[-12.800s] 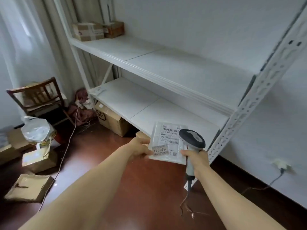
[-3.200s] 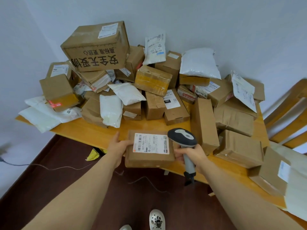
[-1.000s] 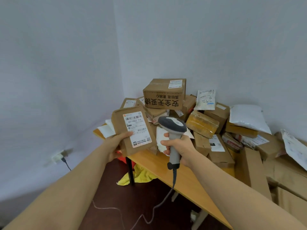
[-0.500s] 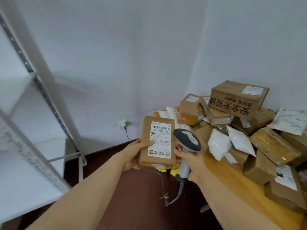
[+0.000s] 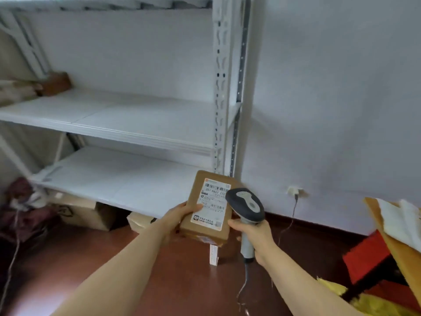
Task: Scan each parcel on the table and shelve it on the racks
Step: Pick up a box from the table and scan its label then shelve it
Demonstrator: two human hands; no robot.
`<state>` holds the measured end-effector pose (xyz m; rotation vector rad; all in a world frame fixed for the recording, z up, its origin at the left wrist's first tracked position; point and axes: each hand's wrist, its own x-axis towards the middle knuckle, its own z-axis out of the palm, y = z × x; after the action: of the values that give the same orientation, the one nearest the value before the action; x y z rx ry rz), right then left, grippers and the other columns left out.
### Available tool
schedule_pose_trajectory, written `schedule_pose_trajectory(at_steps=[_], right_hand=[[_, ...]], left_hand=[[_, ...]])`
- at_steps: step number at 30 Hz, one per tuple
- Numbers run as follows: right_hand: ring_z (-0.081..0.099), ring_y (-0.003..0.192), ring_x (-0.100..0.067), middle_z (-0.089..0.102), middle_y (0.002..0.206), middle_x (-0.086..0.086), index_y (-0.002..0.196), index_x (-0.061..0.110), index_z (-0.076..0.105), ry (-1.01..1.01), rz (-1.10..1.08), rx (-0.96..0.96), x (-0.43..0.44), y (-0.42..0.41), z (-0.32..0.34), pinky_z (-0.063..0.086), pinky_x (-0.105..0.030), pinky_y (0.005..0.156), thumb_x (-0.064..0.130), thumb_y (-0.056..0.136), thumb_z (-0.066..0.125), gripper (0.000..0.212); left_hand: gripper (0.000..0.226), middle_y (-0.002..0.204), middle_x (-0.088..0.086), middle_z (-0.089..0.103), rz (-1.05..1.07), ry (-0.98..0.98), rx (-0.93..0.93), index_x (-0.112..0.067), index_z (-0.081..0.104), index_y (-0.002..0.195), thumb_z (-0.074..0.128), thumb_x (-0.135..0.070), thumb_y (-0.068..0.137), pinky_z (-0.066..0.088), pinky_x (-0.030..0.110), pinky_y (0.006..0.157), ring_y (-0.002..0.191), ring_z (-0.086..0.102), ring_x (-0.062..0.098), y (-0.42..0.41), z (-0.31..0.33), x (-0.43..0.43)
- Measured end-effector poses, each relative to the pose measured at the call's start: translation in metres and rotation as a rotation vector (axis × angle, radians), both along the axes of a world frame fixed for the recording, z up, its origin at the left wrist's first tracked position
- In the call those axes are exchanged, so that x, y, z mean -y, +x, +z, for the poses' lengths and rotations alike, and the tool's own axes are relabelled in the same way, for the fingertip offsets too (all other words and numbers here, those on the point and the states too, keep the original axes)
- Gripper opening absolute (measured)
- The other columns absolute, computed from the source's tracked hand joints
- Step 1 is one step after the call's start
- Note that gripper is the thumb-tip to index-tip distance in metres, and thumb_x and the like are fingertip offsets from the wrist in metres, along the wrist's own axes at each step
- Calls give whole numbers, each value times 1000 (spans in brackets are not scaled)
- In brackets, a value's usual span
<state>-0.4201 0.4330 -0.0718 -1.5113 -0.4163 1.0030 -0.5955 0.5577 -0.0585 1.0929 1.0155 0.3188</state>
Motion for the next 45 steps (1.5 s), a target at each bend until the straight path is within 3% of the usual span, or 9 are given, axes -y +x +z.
schedule_pose_trajectory(at_steps=[4, 7, 11, 17, 22, 30, 34, 42, 45], right_hand=[[66, 82, -22, 71, 91, -7, 94, 11, 67, 45, 141, 58, -93, -85, 17, 53, -33, 62, 2, 69, 83, 31], [67, 79, -20, 71, 90, -5, 93, 12, 66, 107, 248, 65, -170, -160, 31, 53, -31, 60, -1, 70, 81, 30], [68, 77, -17, 71, 88, -3, 93, 13, 64, 163, 371, 67, -263, -259, 57, 50, -28, 57, 0, 74, 79, 27], [67, 91, -20, 72, 99, -4, 104, 13, 66, 235, 451, 94, -382, -348, 101, 51, -27, 61, 12, 76, 80, 31], [71, 89, -19, 74, 97, -3, 108, 15, 66, 284, 510, 150, -485, -376, 131, 53, -29, 61, 14, 77, 79, 34], [70, 91, -27, 74, 98, -9, 94, 13, 70, 304, 653, 156, -672, -384, 172, 59, -40, 78, 17, 78, 79, 18], [71, 84, -24, 74, 91, -9, 103, 11, 68, 272, 706, 167, -763, -383, 190, 59, -34, 70, 18, 80, 77, 26], [71, 69, -27, 72, 76, -13, 84, 8, 66, 213, 644, 230, -899, -404, 184, 59, -33, 61, 20, 81, 77, 16], [70, 66, -28, 73, 78, -19, 87, 3, 66, 182, 593, 232, -945, -410, 182, 58, -31, 58, 20, 82, 76, 20]], left_hand=[[27, 86, -3, 73, 238, 65, 16, -23, 64, 109, 65, -30, 83, 45, 26, 67, 80, 62, 14, -98, 14, -57], [53, 105, 1, 72, 347, 138, 91, -25, 60, 124, 70, -33, 73, 48, 27, 77, 96, 65, 20, -179, 24, -112], [33, 98, 3, 69, 525, 155, 178, -22, 60, 120, 58, -16, 87, 50, 17, 58, 75, 65, 12, -280, 50, -176], [41, 104, 4, 68, 622, 206, 154, -16, 59, 122, 67, -27, 83, 47, 23, 76, 91, 61, 16, -372, 86, -278], [58, 111, 8, 64, 703, 191, 145, -17, 50, 124, 71, -47, 79, 45, 38, 100, 107, 59, 24, -401, 105, -370], [49, 99, 11, 72, 800, 230, 122, -18, 56, 110, 72, -52, 77, 52, 41, 93, 96, 67, 26, -409, 138, -547], [62, 98, 13, 73, 811, 190, 89, -17, 56, 109, 75, -60, 69, 52, 46, 94, 96, 68, 31, -408, 145, -638], [42, 96, 10, 68, 805, 155, 26, -20, 50, 98, 64, -57, 82, 48, 47, 98, 97, 63, 29, -419, 141, -782], [40, 93, 10, 68, 780, 132, 46, -20, 48, 93, 62, -57, 84, 51, 42, 85, 85, 64, 25, -422, 135, -840]])
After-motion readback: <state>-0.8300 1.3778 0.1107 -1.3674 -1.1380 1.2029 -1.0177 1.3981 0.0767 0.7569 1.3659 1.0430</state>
